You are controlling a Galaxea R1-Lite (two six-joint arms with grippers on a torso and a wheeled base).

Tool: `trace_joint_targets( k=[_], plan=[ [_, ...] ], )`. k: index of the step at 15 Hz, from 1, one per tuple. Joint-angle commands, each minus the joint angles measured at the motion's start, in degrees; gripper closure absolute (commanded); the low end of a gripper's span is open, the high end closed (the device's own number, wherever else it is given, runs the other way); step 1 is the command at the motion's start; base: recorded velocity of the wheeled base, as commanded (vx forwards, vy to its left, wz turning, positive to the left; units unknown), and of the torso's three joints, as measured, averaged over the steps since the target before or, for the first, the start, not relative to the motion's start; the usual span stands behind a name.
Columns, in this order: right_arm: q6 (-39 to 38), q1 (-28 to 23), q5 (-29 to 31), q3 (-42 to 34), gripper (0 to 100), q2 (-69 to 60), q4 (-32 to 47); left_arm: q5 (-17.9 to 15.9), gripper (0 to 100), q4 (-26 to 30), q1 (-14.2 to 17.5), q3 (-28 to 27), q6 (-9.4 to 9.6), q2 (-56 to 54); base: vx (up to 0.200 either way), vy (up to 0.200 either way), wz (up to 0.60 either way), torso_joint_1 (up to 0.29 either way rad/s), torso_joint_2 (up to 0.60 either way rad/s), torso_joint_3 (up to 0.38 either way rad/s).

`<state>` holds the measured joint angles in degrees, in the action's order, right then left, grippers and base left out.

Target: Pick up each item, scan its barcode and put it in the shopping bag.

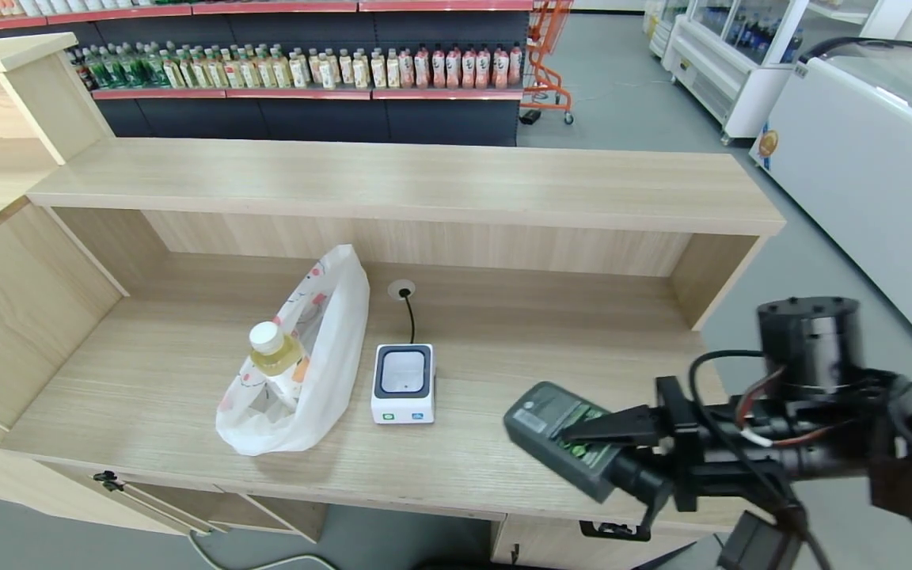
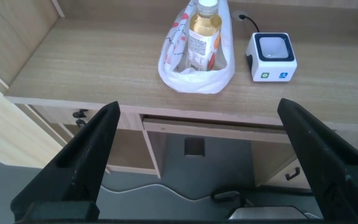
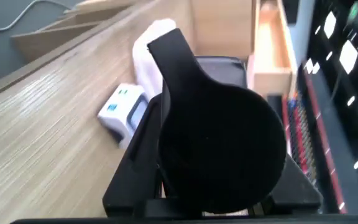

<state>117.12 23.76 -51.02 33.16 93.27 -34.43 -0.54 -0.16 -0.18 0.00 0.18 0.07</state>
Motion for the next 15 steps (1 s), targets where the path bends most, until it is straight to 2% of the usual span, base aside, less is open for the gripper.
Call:
trace_joint_targets(
  k=[1,2,4,6,7,8,9,11,12,15],
  plan=[
    [-11.5,-17.3,2.4,-2.8,100,-20.4,14.4,0.0,0,0.0,0.0,0.0,-0.01,0.0,0.000,0.000,0.00,0.000,0.00,0.000],
    [-21.0,-19.9,1.1,-1.1,100,-21.3,16.8,0.0,0,0.0,0.0,0.0,-0.01,0.0,0.000,0.000,0.00,0.000,0.00,0.000],
    [-53.0,-21.2,2.7,2.2,100,-22.3,16.3,0.0,0,0.0,0.0,0.0,-0.01,0.0,0.000,0.000,0.00,0.000,0.00,0.000],
    [-84.1,-19.3,7.0,4.5,100,-21.6,16.3,0.0,0,0.0,0.0,0.0,-0.01,0.0,0.000,0.000,0.00,0.000,0.00,0.000],
    [-95.8,-18.8,7.0,4.5,100,-20.1,15.7,0.1,0,0.0,0.0,0.0,-0.01,0.0,0.000,0.000,0.00,0.000,0.00,0.000],
    [-103.3,-18.6,7.0,4.2,100,-19.7,14.7,0.0,0,0.0,0.0,0.0,-0.01,0.0,0.000,0.000,0.00,0.000,0.00,0.000],
    [-114.5,-17.6,7.0,3.3,100,-18.6,12.0,0.0,0,0.0,0.0,0.0,-0.01,0.0,0.000,0.000,0.00,0.000,0.00,0.000],
    [-126.8,-14.6,7.1,3.4,100,-14.9,6.8,0.0,0,0.0,0.0,0.0,-0.01,0.0,0.000,0.000,0.00,0.000,0.00,0.000],
    [-129.3,-13.9,7.2,3.8,100,-12.8,4.8,0.0,0,0.0,0.0,0.0,-0.01,0.0,0.000,0.000,0.00,0.000,0.00,0.000],
    [-129.9,-12.4,7.3,3.4,100,-8.1,2.3,0.0,0,0.0,0.0,0.0,-0.01,0.0,0.000,0.000,0.00,0.000,0.00,0.000]
  ],
)
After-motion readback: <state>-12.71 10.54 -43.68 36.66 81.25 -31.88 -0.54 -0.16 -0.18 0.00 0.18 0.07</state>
